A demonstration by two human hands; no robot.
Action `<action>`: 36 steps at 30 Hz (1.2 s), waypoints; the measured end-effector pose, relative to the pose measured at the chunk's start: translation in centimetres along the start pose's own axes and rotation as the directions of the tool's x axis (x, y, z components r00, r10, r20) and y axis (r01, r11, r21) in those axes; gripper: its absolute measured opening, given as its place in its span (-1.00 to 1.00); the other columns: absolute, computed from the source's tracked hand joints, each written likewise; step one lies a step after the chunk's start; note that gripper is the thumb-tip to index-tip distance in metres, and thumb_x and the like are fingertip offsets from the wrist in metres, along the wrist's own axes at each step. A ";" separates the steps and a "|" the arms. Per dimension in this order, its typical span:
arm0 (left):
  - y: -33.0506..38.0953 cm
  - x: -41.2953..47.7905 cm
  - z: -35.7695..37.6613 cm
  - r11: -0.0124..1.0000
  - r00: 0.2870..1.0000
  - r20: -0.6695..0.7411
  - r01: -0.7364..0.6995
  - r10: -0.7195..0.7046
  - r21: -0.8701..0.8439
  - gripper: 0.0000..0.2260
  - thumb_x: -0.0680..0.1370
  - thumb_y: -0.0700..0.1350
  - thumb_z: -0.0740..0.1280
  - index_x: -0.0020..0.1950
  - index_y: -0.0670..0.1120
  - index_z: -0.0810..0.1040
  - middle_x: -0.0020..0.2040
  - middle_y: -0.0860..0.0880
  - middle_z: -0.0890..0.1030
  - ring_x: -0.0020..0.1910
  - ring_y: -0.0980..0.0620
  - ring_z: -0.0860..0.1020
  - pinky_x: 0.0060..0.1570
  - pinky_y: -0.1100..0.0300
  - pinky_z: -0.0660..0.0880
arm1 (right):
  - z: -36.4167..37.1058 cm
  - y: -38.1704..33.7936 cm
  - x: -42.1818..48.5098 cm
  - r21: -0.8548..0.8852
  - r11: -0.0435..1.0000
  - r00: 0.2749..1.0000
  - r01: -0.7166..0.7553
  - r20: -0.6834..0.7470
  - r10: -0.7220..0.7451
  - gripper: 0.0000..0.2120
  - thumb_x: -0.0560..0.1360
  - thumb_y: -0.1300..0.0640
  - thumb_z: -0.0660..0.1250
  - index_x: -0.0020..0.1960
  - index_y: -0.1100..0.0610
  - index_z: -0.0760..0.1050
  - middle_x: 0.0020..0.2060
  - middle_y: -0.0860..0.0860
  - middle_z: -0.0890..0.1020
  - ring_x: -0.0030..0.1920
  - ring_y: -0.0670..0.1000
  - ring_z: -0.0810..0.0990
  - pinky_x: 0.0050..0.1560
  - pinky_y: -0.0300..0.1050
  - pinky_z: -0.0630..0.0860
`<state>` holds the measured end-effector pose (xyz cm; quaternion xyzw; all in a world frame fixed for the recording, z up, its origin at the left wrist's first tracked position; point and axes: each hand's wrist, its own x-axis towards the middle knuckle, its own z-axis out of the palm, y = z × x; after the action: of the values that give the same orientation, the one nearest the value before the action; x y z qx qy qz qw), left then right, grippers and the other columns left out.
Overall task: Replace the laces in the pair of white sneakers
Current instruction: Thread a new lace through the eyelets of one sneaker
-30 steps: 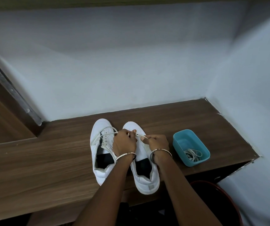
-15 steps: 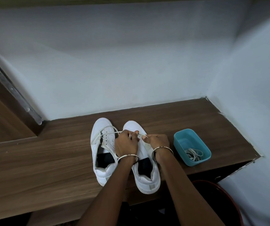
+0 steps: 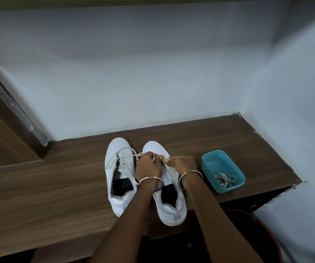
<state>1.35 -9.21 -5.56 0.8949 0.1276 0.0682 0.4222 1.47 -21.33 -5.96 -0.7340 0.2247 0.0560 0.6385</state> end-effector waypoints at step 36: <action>-1.7 3.2 -8.8 0.972 0.966 -0.108 -0.234 0.236 0.025 -0.85 0.49 -0.20 0.37 -0.05 0.02 0.67 -0.11 0.05 0.62 -0.08 0.07 0.56 -0.11 0.25 0.37 | -8.7 -7.5 1.3 0.675 0.722 0.942 0.150 -0.318 0.102 -0.79 0.65 0.26 0.10 -0.03 0.04 0.45 -0.38 -0.01 0.35 -0.52 -0.11 0.29 -0.50 -0.25 0.37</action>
<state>2.12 -0.73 -1.23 0.9010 0.0442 0.1665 0.3981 3.86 -29.39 1.91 -0.4442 0.3240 -0.1653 0.8188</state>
